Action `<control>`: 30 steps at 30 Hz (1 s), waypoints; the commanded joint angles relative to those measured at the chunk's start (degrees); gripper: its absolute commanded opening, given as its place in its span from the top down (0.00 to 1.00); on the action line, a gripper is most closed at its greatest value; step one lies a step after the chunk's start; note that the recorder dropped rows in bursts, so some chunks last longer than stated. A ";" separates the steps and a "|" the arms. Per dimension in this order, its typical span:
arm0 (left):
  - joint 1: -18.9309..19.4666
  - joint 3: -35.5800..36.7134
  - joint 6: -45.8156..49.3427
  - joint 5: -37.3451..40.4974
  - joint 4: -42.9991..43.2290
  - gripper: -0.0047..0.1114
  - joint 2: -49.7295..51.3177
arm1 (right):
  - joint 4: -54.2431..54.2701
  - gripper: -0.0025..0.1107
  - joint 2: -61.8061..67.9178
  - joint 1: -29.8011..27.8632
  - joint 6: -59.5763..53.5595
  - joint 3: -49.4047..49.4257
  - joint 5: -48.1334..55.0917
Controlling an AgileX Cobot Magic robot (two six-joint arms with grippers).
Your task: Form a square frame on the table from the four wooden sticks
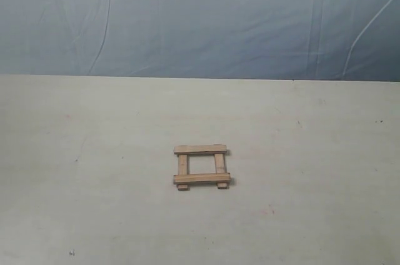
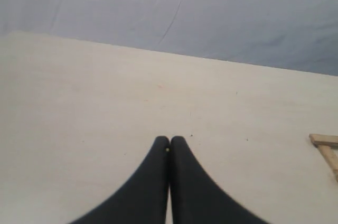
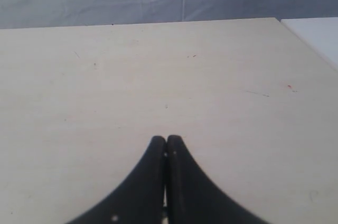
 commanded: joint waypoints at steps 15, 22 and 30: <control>0.22 0.20 2.11 4.74 1.35 0.96 -0.29 | 3.46 0.99 -0.44 0.22 -2.84 -0.05 -0.78; 0.22 0.20 2.11 4.74 1.35 0.96 -0.29 | 3.46 0.99 -0.44 0.22 -2.84 -0.05 -0.78; 0.22 0.20 2.11 4.74 1.35 0.96 -0.29 | 3.46 0.99 -0.44 0.18 -2.84 -0.05 -0.89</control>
